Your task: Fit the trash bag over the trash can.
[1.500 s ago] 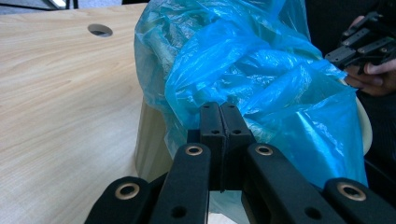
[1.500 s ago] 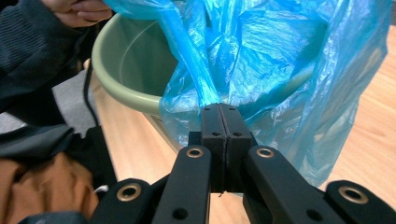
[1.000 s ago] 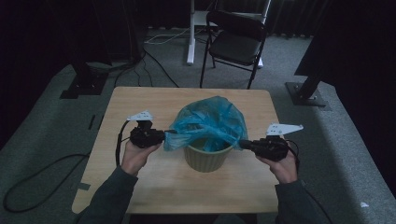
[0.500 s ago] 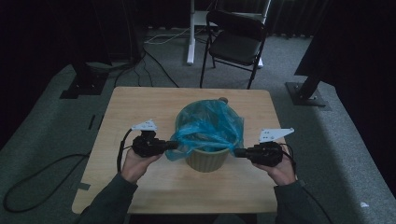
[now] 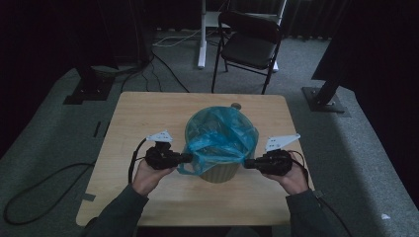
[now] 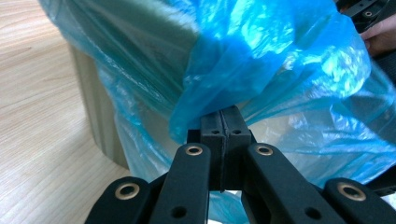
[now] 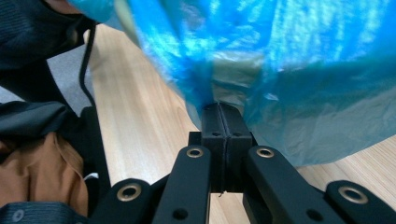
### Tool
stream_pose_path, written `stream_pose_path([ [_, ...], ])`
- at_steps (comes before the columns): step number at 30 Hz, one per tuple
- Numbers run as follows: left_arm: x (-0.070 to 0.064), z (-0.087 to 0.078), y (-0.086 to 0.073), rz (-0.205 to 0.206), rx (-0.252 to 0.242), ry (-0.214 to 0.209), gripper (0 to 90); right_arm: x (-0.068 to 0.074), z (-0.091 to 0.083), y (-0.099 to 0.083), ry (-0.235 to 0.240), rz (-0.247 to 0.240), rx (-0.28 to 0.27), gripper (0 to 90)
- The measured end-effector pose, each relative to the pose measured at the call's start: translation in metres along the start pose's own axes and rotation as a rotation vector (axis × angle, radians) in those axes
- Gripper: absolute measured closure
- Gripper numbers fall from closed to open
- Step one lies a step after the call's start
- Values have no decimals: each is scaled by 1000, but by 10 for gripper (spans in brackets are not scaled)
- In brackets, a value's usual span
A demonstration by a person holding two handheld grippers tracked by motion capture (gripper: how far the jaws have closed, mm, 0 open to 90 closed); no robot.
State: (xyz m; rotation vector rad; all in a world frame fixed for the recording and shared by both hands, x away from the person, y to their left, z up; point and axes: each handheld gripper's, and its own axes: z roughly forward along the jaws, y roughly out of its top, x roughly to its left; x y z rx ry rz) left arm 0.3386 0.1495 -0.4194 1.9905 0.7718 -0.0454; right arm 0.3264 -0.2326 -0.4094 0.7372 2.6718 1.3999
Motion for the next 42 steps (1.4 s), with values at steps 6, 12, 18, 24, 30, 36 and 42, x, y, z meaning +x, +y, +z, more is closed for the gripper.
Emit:
stream_pose_path([
  [6,5,-3,-3,-11,2,13,896,-5,-9,-5,-23,27,-23,898],
  [12,4,4,-5,-6,21,20,896,-2,-3,-4,-13,15,-7,898],
  [18,9,0,-6,-21,23,33,896,-1,2,0,-63,1,47,899],
  [24,16,-3,-9,-41,18,51,896,-5,-4,-3,-102,23,53,899],
  [30,23,-4,-11,-59,17,72,896,-12,-10,-7,-111,54,29,898],
  [36,26,-5,-10,-70,-5,93,895,-17,-19,-11,-96,94,-31,870],
  [42,27,-14,-7,-66,-49,115,887,-11,-45,-2,-118,69,-176,680],
])
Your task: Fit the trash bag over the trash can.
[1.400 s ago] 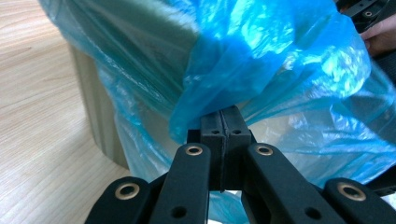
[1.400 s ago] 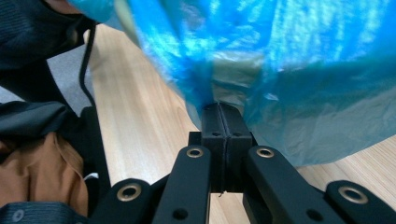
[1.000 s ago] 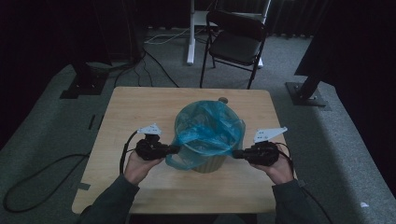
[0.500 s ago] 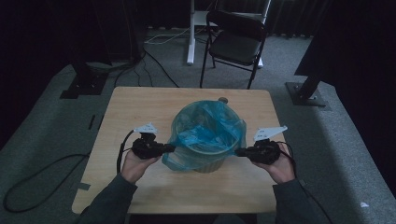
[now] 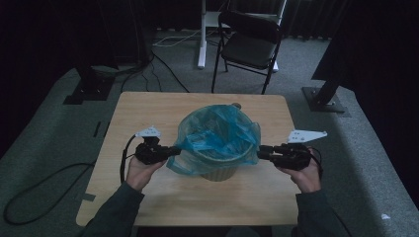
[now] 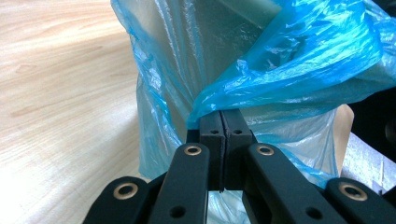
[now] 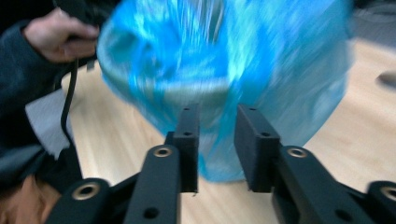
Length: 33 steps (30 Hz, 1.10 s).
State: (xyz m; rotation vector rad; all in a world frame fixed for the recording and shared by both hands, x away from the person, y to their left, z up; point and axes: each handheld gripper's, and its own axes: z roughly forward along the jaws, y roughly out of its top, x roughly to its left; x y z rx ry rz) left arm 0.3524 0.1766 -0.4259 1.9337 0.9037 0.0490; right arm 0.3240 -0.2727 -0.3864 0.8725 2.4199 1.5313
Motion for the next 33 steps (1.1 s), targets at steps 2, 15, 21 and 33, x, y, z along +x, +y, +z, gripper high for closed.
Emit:
stream_pose_path([
  [2,2,-1,2,-3,-9,9,885,1,-5,5,-14,-5,-30,657],
  [15,3,2,11,11,-21,31,881,12,17,52,-93,-81,-91,552],
  [21,4,3,13,10,-22,38,879,12,26,65,-109,-115,-85,523],
  [33,7,4,16,12,-30,55,878,-18,53,75,-220,-55,12,896],
])
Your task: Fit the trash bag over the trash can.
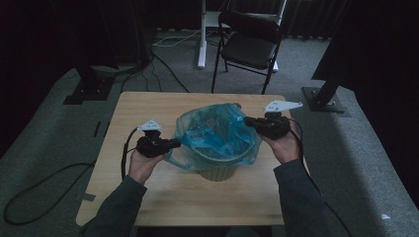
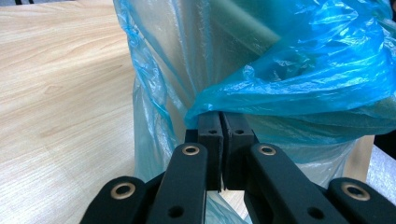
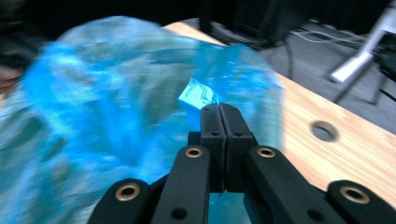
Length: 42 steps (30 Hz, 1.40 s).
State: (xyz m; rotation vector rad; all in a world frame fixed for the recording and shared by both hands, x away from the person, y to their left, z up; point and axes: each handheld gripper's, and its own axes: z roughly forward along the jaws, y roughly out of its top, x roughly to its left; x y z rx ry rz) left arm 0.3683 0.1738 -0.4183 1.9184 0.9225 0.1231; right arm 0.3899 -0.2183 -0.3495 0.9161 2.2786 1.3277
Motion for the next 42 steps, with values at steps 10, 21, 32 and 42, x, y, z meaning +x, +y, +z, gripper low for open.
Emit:
stream_pose_path([
  [10,1,6,0,1,5,12,876,-38,12,-21,-75,175,24,899],
  [21,2,10,1,0,0,19,875,-59,29,-45,-94,326,90,900],
  [32,11,9,1,-23,-5,58,878,-63,45,-68,-72,403,202,900],
  [42,12,-12,7,-23,-101,72,732,-58,18,-54,-45,344,93,730],
])
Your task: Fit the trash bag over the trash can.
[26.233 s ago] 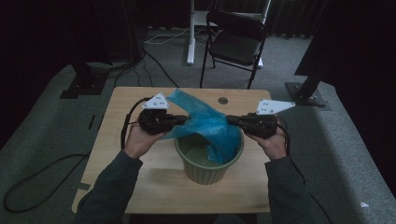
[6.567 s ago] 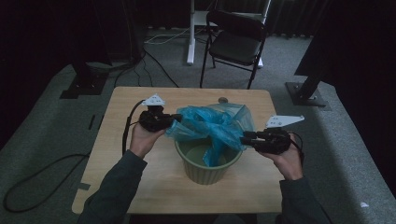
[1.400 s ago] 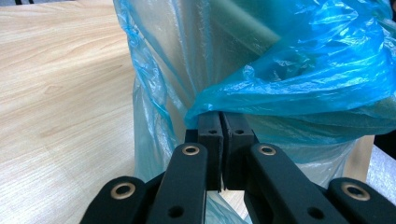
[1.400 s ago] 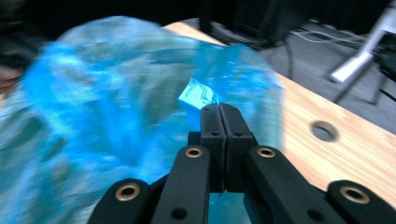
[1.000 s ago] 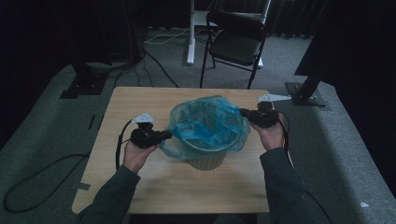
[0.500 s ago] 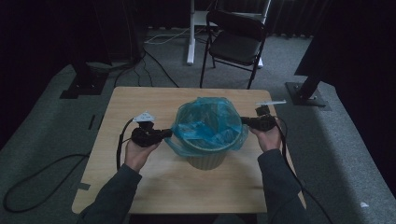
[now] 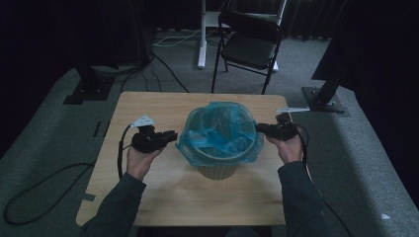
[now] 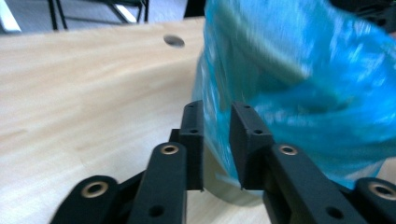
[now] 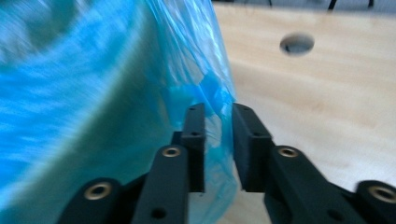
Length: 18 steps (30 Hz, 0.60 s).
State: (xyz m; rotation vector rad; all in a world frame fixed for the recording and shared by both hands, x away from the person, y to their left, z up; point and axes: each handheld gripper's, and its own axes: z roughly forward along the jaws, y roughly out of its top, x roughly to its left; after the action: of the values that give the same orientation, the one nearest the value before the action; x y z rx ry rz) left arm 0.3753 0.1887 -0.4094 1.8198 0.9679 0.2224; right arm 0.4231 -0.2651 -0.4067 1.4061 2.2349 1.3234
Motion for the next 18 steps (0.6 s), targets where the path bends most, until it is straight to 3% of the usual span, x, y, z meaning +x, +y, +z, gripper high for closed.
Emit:
stream_pose_path([
  [3,-1,-5,11,7,-35,-10,707,4,-13,12,6,-33,-62,690],
  [6,-4,-5,20,18,-48,-22,687,8,-17,21,18,-51,-88,675],
  [13,-12,4,39,31,-59,-62,635,19,-7,40,44,-93,-111,632],
  [18,-15,13,48,40,-51,-58,605,24,5,53,76,-140,-114,611],
])
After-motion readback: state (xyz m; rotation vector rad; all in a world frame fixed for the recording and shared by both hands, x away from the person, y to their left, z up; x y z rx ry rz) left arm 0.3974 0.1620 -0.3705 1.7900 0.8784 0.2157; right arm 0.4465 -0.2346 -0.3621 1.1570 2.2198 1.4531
